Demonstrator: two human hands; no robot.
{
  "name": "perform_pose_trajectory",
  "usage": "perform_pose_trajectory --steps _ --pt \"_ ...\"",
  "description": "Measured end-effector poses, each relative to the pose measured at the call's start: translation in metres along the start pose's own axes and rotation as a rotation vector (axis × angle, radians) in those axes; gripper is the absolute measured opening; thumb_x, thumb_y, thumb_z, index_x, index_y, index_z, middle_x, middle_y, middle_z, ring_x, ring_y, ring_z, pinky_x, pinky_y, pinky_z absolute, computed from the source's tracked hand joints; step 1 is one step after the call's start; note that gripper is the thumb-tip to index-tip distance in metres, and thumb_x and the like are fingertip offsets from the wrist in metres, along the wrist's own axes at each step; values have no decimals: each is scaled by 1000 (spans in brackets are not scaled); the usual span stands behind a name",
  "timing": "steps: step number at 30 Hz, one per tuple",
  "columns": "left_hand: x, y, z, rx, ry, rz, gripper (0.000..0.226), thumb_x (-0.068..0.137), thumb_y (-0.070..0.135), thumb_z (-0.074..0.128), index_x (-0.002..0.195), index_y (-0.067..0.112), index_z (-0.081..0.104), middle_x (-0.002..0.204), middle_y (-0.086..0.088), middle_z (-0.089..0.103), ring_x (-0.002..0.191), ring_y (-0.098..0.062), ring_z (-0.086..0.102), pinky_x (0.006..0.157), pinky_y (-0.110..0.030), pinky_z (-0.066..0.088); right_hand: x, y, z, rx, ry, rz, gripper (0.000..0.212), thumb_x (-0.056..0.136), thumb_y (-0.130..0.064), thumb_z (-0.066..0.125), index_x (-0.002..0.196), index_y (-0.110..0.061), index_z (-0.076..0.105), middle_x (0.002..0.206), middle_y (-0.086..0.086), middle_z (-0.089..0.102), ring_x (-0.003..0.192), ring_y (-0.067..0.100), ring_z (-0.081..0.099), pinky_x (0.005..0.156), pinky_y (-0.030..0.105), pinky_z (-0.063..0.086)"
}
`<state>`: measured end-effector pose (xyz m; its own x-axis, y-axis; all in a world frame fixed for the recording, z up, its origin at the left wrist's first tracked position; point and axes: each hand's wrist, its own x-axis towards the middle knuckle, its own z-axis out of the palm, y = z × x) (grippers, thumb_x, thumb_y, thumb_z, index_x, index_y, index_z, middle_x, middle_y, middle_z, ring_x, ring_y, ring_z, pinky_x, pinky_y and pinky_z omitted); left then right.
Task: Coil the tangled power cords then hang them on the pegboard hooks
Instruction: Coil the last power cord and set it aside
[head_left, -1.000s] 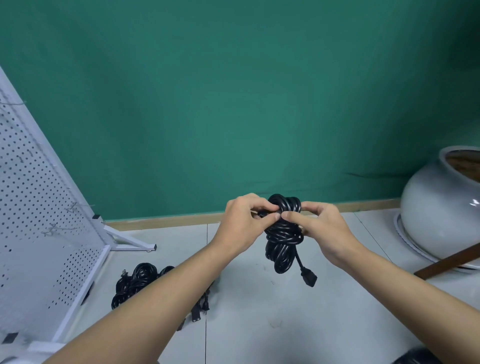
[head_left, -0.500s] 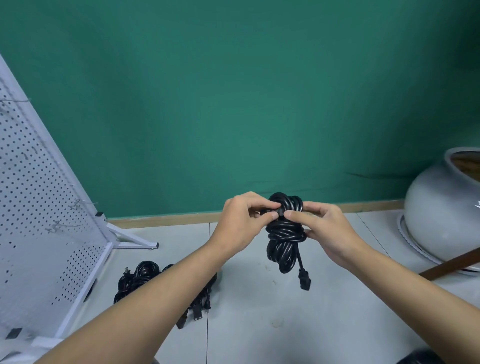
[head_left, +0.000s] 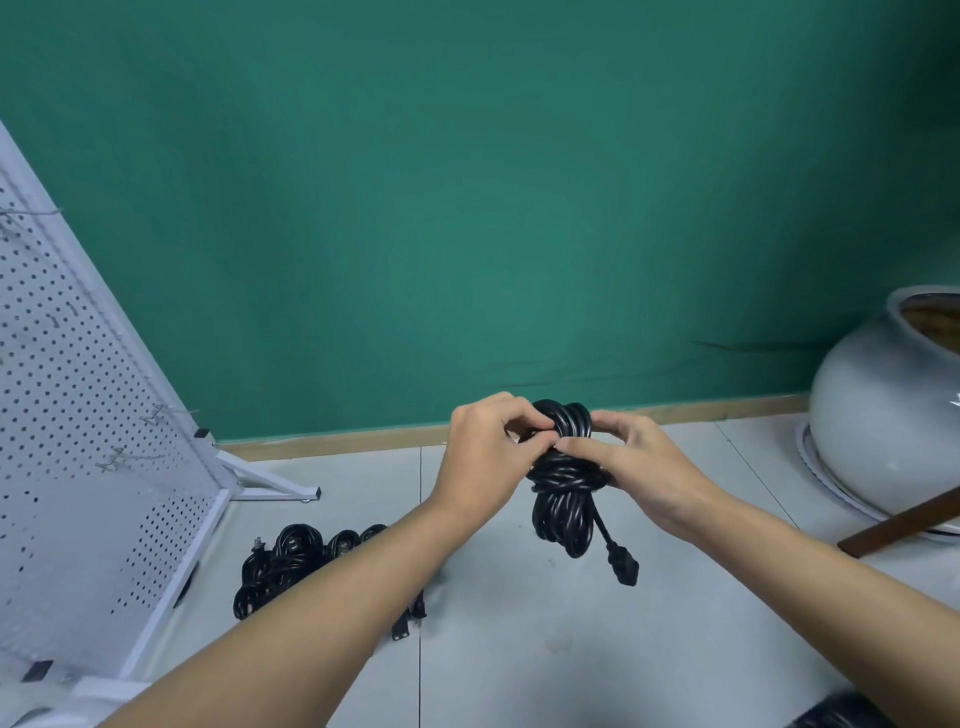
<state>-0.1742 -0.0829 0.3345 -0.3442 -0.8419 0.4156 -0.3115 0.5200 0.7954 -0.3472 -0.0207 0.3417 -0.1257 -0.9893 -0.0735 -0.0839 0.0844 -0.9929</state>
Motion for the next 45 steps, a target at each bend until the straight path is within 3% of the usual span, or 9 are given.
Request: perform_pose_trajectory --steps 2,5,10,18,20,24,29,37,45 --pt "5 -2 -2 -89 33 -94 10 79 12 88 82 19 82 79 10 74 71 -5 65 69 -20 50 2 -2 -2 86 -57 46 24 98 -7 56 114 -1 73 107 14 74 95 24 68 85 36 51" --pt "8 -10 -6 -125 39 -191 13 75 18 91 81 23 80 84 2 72 75 -12 63 76 -26 55 3 -2 -3 71 -80 26 41 94 7 44 115 -6 76 117 14 75 92 26 68 86 43 55" --pt "8 -13 -9 -130 60 -304 20 69 18 94 76 17 75 71 1 73 62 -6 64 71 -27 59 7 7 -9 18 -53 -43 25 94 1 70 115 -9 78 118 13 75 102 30 74 86 38 62" --pt "5 -19 -10 -257 12 -413 11 73 6 89 77 8 79 71 -7 76 65 -19 72 74 -35 64 8 8 -3 -138 74 -78 12 85 0 81 95 -4 76 107 23 62 85 42 72 71 37 64" --pt "4 -19 -9 -341 -21 -445 9 78 3 86 84 4 80 77 -9 78 69 -18 72 71 -30 61 8 8 -3 -316 98 -187 13 85 -9 83 90 -16 74 98 12 61 79 33 73 70 38 64" --pt "1 -14 -6 -466 -110 -525 10 93 5 71 90 2 80 88 -4 79 79 -11 73 71 -20 55 10 9 -9 -713 107 -370 15 88 -26 81 90 -27 66 95 -4 60 78 4 70 65 15 49" --pt "-2 -14 3 -395 -214 -477 40 78 47 85 93 10 77 94 -4 79 94 -18 75 91 -33 58 11 13 -18 -832 43 -472 15 90 -24 77 100 -15 69 97 -6 57 78 2 68 67 17 52" --pt "6 -10 -1 -398 -178 -507 28 81 30 86 84 3 78 82 -7 78 75 -13 70 87 -31 57 11 2 -16 -987 51 -634 38 91 -50 55 101 -14 66 91 -8 53 75 11 62 68 34 58" --pt "6 -20 -8 -323 -137 -517 40 76 38 87 73 3 70 66 1 65 64 -13 56 74 -31 46 12 -2 -4 -1182 42 -596 30 94 -42 60 105 -14 62 93 -4 63 76 19 58 69 38 53"
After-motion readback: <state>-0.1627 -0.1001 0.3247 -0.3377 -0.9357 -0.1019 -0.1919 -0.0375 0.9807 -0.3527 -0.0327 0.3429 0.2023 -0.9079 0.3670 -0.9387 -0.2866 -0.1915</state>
